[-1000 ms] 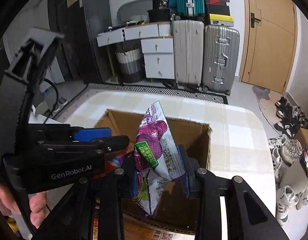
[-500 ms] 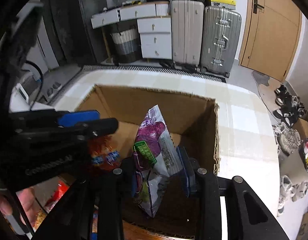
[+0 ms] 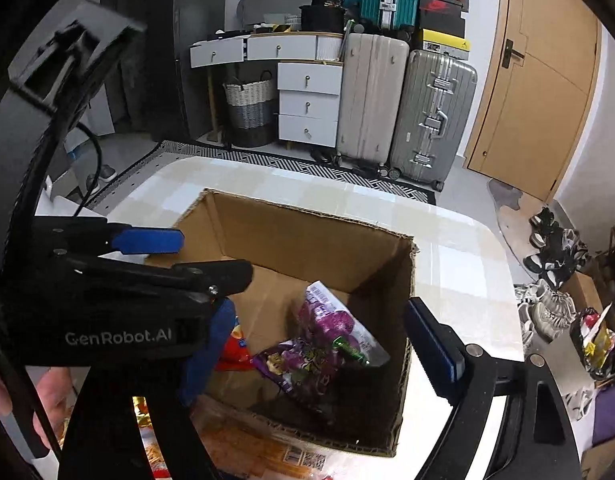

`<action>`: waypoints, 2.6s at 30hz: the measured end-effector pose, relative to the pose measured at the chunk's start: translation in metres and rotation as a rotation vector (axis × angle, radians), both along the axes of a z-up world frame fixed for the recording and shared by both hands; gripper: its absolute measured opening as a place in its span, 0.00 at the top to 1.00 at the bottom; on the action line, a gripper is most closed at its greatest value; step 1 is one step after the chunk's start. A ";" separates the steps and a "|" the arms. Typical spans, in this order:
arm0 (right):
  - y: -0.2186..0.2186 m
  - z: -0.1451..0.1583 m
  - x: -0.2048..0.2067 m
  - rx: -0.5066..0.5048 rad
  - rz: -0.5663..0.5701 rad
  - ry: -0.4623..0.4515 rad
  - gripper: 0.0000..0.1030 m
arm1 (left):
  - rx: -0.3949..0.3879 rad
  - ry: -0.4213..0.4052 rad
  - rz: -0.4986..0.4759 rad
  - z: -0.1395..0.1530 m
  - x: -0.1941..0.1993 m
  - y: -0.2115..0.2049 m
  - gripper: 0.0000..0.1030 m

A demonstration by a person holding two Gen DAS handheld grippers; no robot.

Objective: Organize snacks
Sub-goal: 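Lower both bags into the cardboard box and open both tools, then withdraw both tools from the box back toward the snack pile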

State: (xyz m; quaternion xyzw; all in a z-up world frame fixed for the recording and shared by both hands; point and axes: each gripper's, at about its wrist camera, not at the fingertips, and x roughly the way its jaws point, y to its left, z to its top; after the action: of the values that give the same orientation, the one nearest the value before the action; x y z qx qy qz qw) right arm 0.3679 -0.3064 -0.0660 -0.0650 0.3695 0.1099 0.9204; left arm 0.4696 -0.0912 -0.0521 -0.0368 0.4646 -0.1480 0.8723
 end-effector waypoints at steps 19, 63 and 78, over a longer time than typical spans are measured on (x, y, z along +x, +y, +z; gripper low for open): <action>-0.017 0.031 -0.037 0.039 -0.051 -0.078 0.01 | -0.047 -0.041 0.045 0.042 -0.039 0.015 0.01; 0.001 0.163 -0.383 0.195 0.036 -0.386 0.01 | -0.021 -0.501 0.172 0.223 -0.443 0.086 0.01; 0.016 0.062 -0.378 0.206 0.025 -0.299 0.01 | 0.034 -0.404 0.265 0.107 -0.432 0.134 0.01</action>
State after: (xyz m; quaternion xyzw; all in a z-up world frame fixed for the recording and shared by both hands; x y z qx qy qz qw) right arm -0.0102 -0.2908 -0.0036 0.0095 0.2143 0.1479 0.9655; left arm 0.0373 0.0426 0.0549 -0.0523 0.2742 -0.0285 0.9598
